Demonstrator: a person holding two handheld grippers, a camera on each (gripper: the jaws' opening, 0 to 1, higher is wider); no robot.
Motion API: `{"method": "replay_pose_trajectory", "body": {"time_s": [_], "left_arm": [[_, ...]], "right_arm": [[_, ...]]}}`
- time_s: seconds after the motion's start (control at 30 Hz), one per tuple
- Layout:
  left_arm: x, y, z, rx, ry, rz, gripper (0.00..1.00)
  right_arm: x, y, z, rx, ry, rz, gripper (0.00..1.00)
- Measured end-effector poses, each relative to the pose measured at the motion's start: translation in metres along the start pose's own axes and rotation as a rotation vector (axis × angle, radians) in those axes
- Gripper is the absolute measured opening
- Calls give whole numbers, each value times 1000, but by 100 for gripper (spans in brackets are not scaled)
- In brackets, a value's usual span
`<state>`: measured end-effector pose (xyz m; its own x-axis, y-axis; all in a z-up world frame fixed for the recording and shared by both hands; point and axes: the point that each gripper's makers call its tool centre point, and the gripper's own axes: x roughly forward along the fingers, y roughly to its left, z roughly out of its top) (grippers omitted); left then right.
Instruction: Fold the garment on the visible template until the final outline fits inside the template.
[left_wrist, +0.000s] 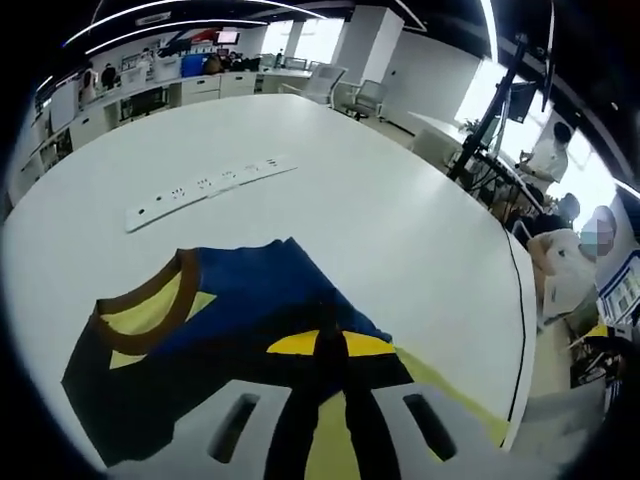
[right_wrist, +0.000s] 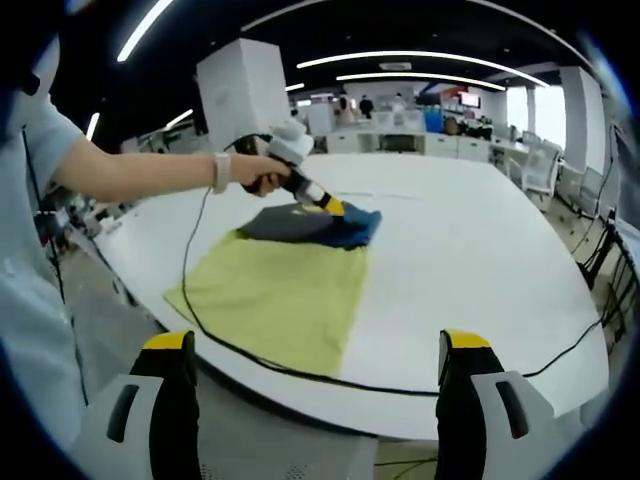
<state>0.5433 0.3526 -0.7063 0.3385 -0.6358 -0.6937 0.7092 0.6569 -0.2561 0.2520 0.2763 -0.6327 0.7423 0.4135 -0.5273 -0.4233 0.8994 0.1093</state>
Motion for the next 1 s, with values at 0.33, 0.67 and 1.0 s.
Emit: {"method": "replay_pose_trajectory", "body": {"time_s": [0.33,0.67,1.0], "left_arm": [[-6,-4,-2,5,-9,-6,4],[-19,1,-4,40,-43,34,10],[-34,-1,-6,110,-58,45,18]], "right_arm": [[0,-1,0,2,-2,0,100],[4,4,2,-15,0,17,100],[7,12,8,-32,-5,32,100]]}}
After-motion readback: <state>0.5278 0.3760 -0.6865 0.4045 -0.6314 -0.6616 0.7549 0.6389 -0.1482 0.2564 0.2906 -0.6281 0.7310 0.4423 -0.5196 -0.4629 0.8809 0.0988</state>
